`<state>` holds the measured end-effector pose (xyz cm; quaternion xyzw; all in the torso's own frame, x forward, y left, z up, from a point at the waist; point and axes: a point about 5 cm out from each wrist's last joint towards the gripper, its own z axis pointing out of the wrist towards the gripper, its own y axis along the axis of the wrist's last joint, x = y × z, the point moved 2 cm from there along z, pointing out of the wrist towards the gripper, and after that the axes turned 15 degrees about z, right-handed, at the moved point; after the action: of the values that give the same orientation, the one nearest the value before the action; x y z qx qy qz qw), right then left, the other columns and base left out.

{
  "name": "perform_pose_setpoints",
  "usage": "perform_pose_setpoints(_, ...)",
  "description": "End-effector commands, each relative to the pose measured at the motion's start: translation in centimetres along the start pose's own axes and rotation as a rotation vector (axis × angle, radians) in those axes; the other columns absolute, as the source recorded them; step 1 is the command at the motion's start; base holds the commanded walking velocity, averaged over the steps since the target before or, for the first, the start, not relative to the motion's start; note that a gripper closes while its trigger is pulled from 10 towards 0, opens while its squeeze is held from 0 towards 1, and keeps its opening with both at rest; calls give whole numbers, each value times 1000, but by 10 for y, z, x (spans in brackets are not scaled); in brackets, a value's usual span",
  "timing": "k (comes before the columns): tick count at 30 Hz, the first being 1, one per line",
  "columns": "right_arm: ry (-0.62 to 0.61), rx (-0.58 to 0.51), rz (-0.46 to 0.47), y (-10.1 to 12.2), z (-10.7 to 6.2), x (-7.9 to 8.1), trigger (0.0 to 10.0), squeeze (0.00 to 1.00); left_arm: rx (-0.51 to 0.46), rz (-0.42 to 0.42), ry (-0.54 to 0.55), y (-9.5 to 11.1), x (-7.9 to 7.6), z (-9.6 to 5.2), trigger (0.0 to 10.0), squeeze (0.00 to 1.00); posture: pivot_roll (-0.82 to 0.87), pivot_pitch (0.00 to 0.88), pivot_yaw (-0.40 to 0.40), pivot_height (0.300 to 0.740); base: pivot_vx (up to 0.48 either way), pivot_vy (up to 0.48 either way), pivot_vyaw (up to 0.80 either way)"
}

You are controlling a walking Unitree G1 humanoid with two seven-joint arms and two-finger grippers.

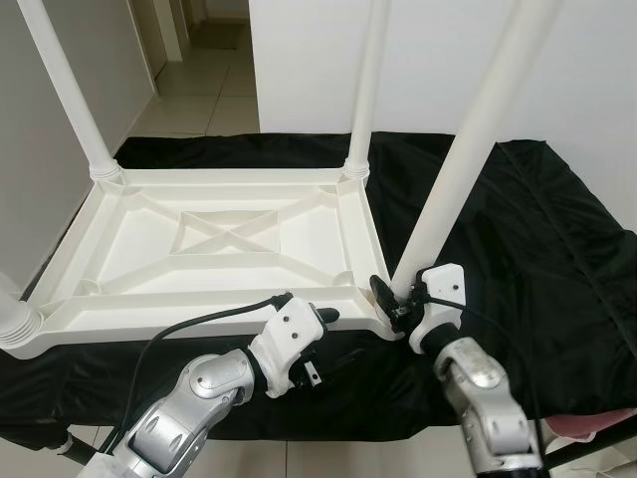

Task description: Building children table

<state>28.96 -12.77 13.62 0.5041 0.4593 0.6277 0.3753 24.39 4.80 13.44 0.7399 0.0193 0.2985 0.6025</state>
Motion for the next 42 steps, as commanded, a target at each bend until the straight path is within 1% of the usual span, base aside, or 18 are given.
perform_pose_setpoints(1, -44, -12, 77, -3, 0, 6, 10000, 0, -11, 15, -59, 2, -4, 0, 10000, 0, -24, 29, 7, 740, 0, 0, 0)
perform_pose_setpoints(2, -44, -12, 77, -3, 0, 6, 10000, 0, -11, 15, -59, 2, -4, 0, 10000, 0, -24, 29, 7, 740, 0, 0, 0)
perform_pose_setpoints(3, -32, -17, 105, -3, -1, 10, 10000, 1000, -13, 21, -63, 3, -5, 0, 10000, 0, -19, 32, -5, 740, 0, 0, 0)
perform_pose_setpoints(5, -11, -28, 122, -1, -1, 13, 10000, 1000, -17, 23, -67, 4, -7, 1, 10000, 0, -24, 27, 9, 740, 0, 0, 0)
perform_pose_setpoints(9, 27, -37, 100, 7, -2, 12, 10000, 1000, -13, 31, -72, 4, -6, 0, 10000, 0, -25, 26, 7, 740, 0, 0, 0)
perform_pose_setpoints(10, 71, -28, 101, 10, -1, 11, 10000, 1000, -12, 33, -71, 3, -5, 0, 10000, 0, -27, 27, 6, 740, 0, 0, 0)
perform_pose_setpoints(11, 140, -4, 88, 14, -1, 9, 10000, 0, -11, 36, -71, 3, -4, 0, 10000, 0, -29, 27, 6, 740, 0, 0, 0)
perform_pose_setpoints(14, 205, 16, 71, 17, -1, 7, 10000, 0, -11, 39, -71, 3, -3, 0, 10000, 0, -29, 27, 4, 740, 0, 0, 0)
perform_pose_setpoints(16, 344, 64, 30, 19, -3, 8, 10000, 0, -9, 44, -74, 3, -2, 0, 10000, 0, -29, 34, 2, 740, 0, 0, 0)
perform_pose_setpoints(19, 387, 84, 17, 18, -5, 10, 10000, 0, -7, 44, -75, 3, -2, 0, 10000, 0, -29, 34, 2, 740, 0, 0, 0)
perform_pose_setpoints(22, 517, 166, -65, 11, 1, 4, 10000, 0, -3, 45, -88, 2, -4, -1, 10000, 0, -30, 35, -2, 740, 0, 0, 0)
perform_pose_setpoints(25, 538, 187, -81, 9, 3, 2, 10000, 0, -4, 45, -89, 2, -4, -1, 10000, 0, -30, 35, -2, 740, 0, 0, 0)
perform_pose_setpoints(28, 591, 246, -141, 3, 12, -5, 10000, 0, -3, 47, -86, 3, -5, -1, 10000, 0, -18, 39, -10, 740, 0, 0, 0)
perform_pose_setpoints(29, 601, 259, -155, 1, 14, -7, 3922, 0, -3, 48, -84, 3, -5, -1, 10000, 0, -18, 39, -4, 740, 0, 0, 0)
perform_pose_setpoints(31, 608, 268, -168, 0, 15, -8, 3922, 0, 0, 44, -78, 3, -5, -2, 10000, 0, -16, 38, 2, 740, 0, 0, 0)
perform_pose_setpoints(32, 614, 278, -170, -1, 16, -9, 392, 0, 3, 46, -78, 2, -4, -2, 10000, 0, -13, 38, 1, 740, 0, 0, 0)
perform_pose_setpoints(34, 618, 291, -176, -2, 15, -12, 0, 0, 2, 44, -80, 3, -4, -2, 10000, 0, -21, 41, 5, 740, 0, 0, 0)
perform_pose_setpoints(42, 614, 316, -160, -8, 7, -25, 0, 0, 4, 50, -91, 2, -3, -3, 10000, 0, -24, 46, 15, 740, 0, 0, 0)
